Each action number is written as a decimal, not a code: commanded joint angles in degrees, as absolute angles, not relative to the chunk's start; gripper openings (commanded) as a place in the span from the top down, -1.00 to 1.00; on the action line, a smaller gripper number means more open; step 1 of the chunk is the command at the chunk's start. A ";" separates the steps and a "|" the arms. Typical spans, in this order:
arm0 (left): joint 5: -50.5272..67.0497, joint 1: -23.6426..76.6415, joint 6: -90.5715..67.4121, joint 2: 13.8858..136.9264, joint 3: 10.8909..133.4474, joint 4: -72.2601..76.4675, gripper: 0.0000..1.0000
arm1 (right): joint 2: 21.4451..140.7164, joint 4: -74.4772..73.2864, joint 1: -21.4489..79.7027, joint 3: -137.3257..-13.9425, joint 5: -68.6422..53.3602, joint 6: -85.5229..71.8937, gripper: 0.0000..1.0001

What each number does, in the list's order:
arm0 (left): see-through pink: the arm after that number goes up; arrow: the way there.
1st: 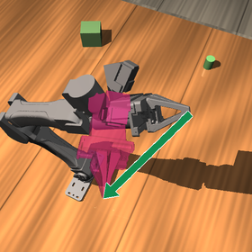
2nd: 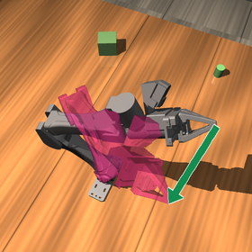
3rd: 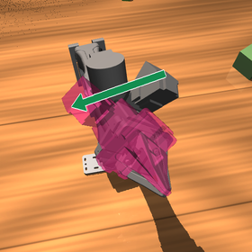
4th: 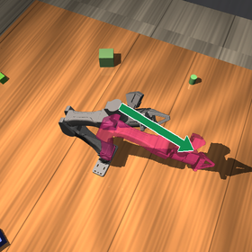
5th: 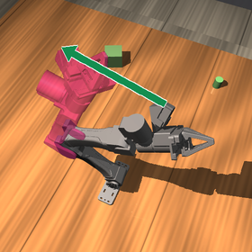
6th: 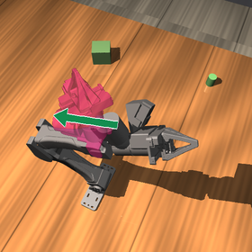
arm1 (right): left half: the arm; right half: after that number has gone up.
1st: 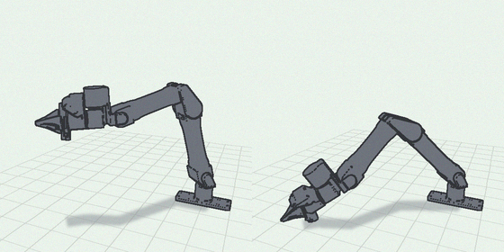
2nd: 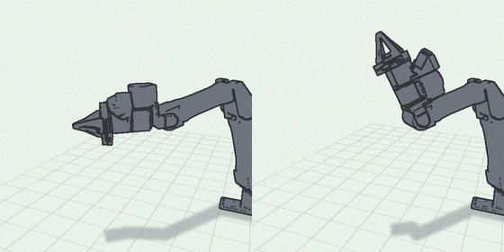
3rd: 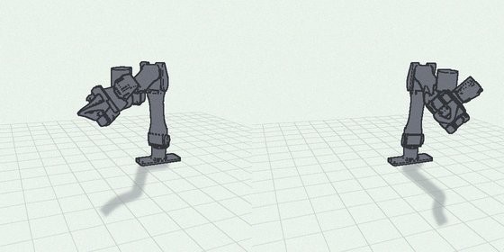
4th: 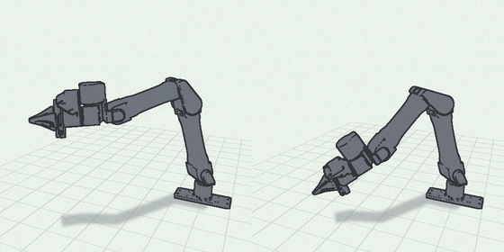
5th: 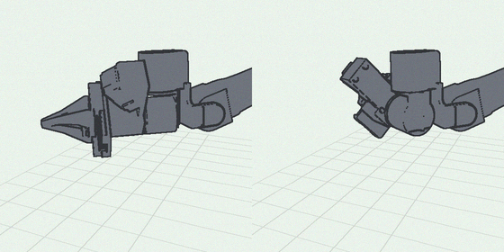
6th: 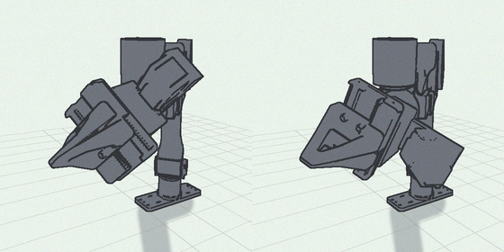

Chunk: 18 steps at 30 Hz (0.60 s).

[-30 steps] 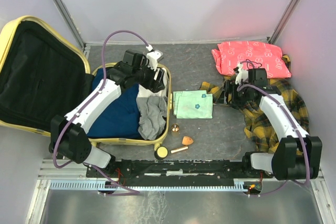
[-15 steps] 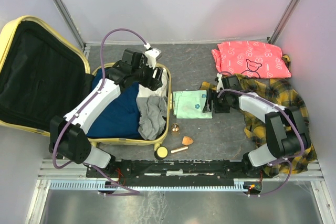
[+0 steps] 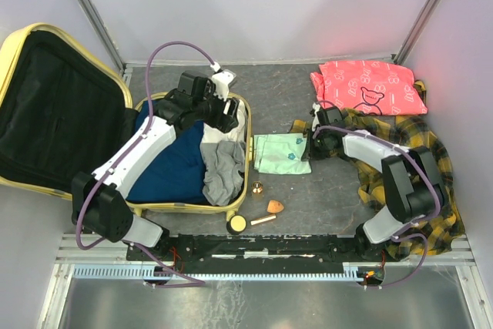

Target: Pack the luggage

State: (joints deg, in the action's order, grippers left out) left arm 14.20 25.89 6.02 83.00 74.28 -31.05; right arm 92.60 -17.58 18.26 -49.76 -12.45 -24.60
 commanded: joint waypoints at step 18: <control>4.94 44.82 -21.47 109.21 89.48 -24.33 -0.61 | 74.19 -31.94 5.71 -46.23 -7.16 -18.60 0.98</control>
State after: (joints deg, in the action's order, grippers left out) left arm 10.39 44.03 -7.46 105.69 85.91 -26.79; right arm 76.88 -31.27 5.61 -46.11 -8.45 -19.00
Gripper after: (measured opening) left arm 0.806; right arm 0.026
